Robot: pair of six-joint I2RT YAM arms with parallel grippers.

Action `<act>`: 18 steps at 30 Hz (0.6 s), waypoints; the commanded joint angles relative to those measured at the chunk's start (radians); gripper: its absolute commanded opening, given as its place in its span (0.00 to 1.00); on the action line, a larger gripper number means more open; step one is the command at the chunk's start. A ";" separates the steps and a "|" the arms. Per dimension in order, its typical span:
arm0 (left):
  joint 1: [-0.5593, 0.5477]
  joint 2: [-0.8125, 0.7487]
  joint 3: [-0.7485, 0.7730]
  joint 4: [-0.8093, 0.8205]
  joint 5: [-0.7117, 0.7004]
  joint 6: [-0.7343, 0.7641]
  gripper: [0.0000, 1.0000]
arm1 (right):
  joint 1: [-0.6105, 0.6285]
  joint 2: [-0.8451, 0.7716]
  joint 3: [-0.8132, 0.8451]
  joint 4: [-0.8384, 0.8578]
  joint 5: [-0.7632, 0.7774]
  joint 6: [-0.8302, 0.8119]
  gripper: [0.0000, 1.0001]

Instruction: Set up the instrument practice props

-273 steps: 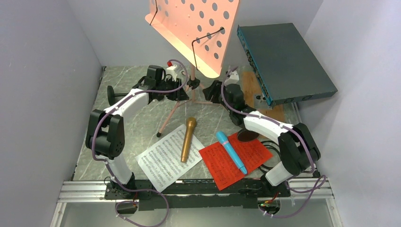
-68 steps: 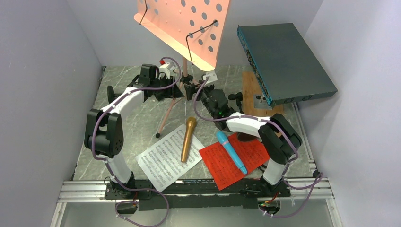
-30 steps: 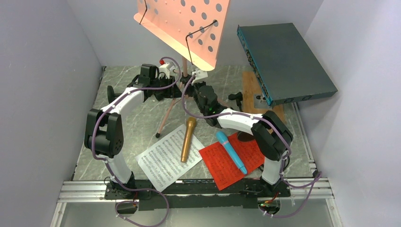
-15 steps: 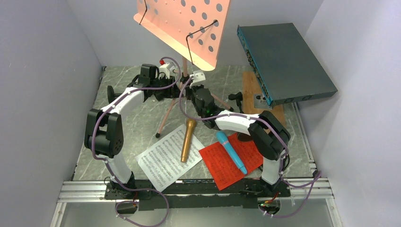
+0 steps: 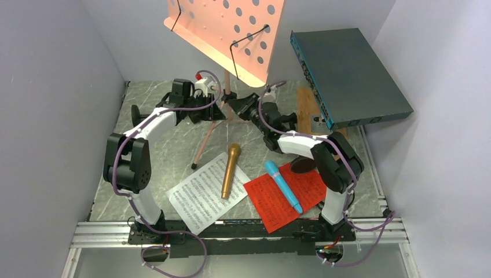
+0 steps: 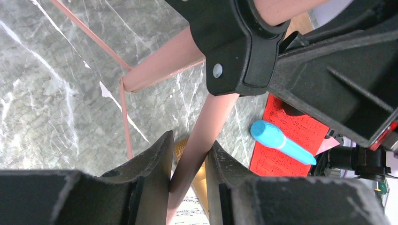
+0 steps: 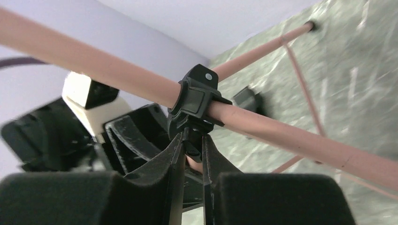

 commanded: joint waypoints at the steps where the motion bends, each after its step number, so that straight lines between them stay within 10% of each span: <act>1: 0.033 -0.002 -0.016 -0.153 -0.006 -0.042 0.00 | -0.101 0.054 -0.018 0.164 -0.106 0.461 0.00; 10: 0.032 0.015 -0.017 -0.148 0.003 -0.050 0.00 | -0.107 0.054 0.021 0.104 -0.118 0.568 0.27; 18: 0.032 0.014 -0.017 -0.149 0.002 -0.050 0.00 | -0.098 -0.069 -0.047 0.084 -0.129 0.142 0.61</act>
